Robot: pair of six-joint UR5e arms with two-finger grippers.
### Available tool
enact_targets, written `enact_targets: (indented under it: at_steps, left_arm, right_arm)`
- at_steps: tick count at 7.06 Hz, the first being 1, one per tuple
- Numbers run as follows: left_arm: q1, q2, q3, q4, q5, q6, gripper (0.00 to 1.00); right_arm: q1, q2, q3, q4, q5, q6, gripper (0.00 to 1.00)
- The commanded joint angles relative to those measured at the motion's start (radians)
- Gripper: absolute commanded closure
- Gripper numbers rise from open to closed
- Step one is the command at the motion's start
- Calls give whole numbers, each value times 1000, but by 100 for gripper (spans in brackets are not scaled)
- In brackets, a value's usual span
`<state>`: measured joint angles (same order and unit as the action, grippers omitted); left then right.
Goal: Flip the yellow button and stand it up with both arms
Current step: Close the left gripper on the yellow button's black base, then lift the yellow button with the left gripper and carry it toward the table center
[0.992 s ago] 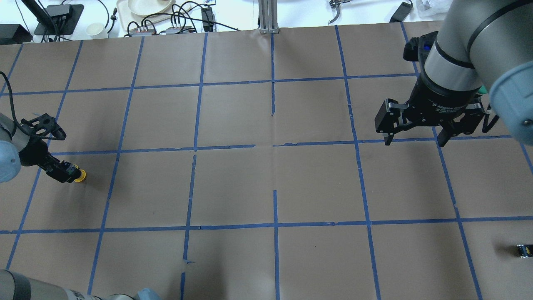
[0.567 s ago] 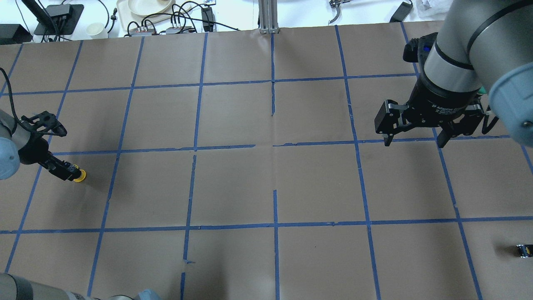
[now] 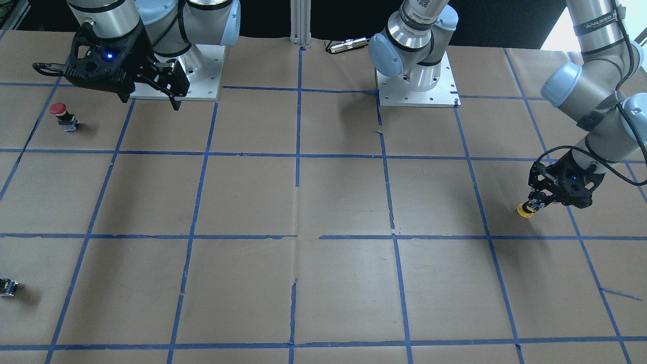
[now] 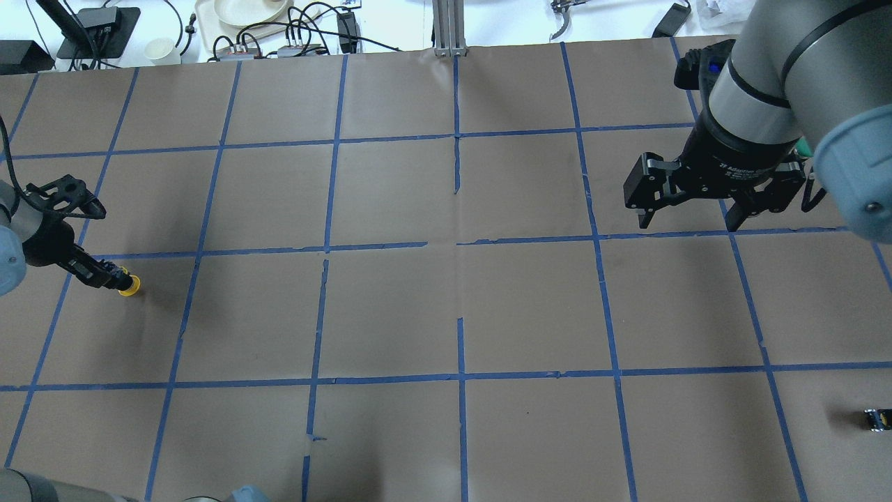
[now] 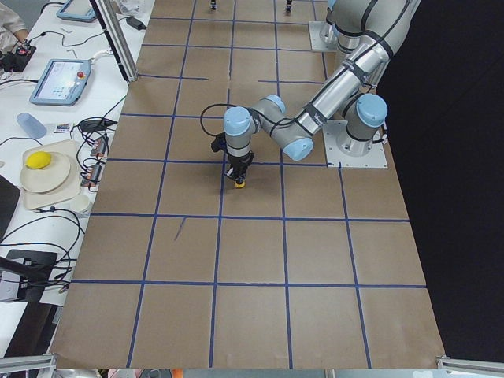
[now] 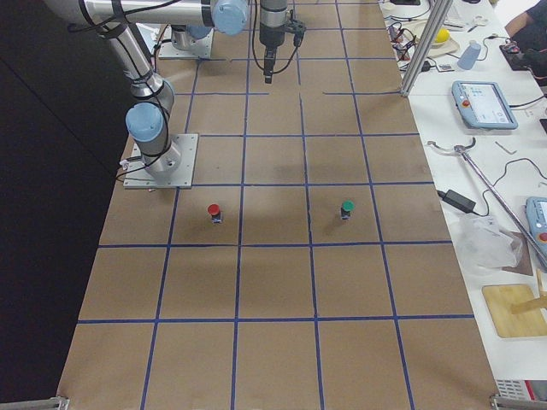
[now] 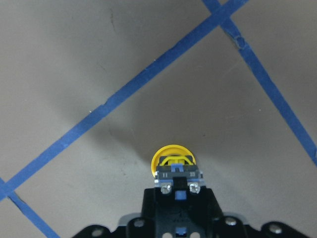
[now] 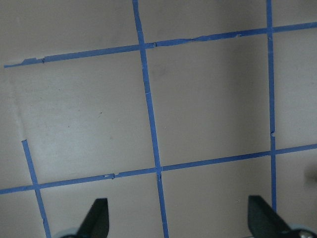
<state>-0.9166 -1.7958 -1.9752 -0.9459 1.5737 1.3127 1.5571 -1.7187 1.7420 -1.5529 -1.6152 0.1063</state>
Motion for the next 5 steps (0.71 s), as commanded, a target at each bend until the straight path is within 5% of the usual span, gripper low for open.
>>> enact_targets:
  at_steps: [1, 3, 5]
  left_arm:
    - [-30, 103, 7, -182, -151, -82, 92]
    - [-160, 233, 10, -375, -274, -356, 92]
    - [-243, 330, 22, -602, -516, -563, 92]
  right_arm:
    - [0, 1, -1, -3, 3, 1, 0]
    - [-11, 5, -7, -6, 4, 48, 0]
    - [-25, 22, -9, -7, 151, 213, 0]
